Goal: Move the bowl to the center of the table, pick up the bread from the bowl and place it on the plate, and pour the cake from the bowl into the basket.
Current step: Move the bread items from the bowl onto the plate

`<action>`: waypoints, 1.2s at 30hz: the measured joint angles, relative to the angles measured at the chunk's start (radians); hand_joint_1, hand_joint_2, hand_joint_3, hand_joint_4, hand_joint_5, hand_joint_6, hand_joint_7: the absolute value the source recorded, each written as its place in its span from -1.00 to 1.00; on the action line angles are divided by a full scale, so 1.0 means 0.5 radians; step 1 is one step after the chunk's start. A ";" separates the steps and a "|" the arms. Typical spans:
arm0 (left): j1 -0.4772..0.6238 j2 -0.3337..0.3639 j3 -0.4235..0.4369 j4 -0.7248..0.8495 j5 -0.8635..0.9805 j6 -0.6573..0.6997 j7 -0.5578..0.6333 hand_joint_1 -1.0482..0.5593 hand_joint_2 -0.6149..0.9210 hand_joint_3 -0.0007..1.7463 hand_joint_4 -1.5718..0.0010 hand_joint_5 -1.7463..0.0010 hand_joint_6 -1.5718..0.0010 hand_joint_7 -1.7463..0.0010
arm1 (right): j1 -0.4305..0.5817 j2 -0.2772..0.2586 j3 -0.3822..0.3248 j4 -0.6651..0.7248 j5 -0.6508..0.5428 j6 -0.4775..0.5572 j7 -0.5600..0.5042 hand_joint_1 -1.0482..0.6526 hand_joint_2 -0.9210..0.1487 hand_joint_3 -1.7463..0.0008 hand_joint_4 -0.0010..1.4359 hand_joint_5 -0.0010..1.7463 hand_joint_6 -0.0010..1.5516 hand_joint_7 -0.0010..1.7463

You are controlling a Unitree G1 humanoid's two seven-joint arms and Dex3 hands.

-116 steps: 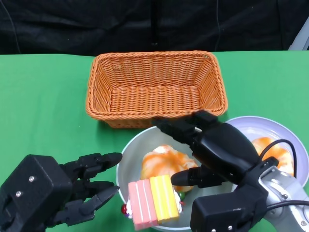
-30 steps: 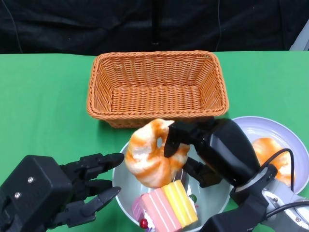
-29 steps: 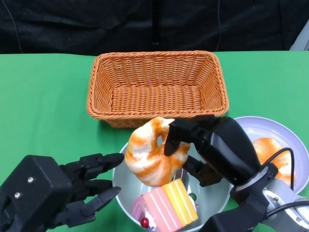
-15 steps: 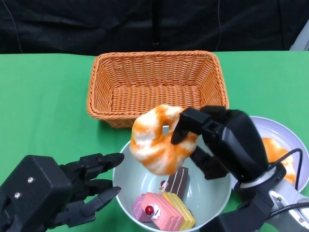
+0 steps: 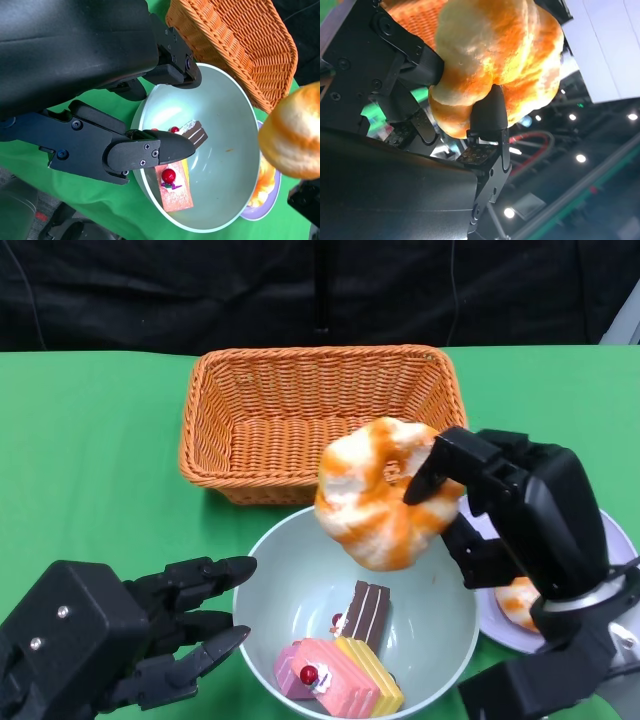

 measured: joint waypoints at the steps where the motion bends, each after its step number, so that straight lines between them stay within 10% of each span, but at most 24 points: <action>1: 0.000 0.000 0.001 0.002 0.000 0.000 0.000 -0.39 1.00 -0.44 0.64 0.38 0.48 0.99 | 0.010 0.000 -0.010 -0.004 0.007 0.003 0.025 -0.03 0.43 -1.00 0.47 1.00 0.03 1.00; 21: -0.001 0.013 0.086 0.029 -0.005 -0.196 0.000 -0.41 1.00 -0.44 0.65 0.36 0.50 1.00 | 0.373 -0.093 -0.535 -0.528 0.384 0.272 0.587 0.15 0.59 -0.99 0.46 1.00 0.08 0.82; 36: 0.034 0.037 0.110 -0.002 -0.017 -0.208 -0.001 -0.41 1.00 -0.44 0.67 0.33 0.50 1.00 | 0.425 -0.134 -0.643 -0.572 0.353 0.582 0.799 0.20 0.49 -0.90 0.40 1.00 0.02 0.91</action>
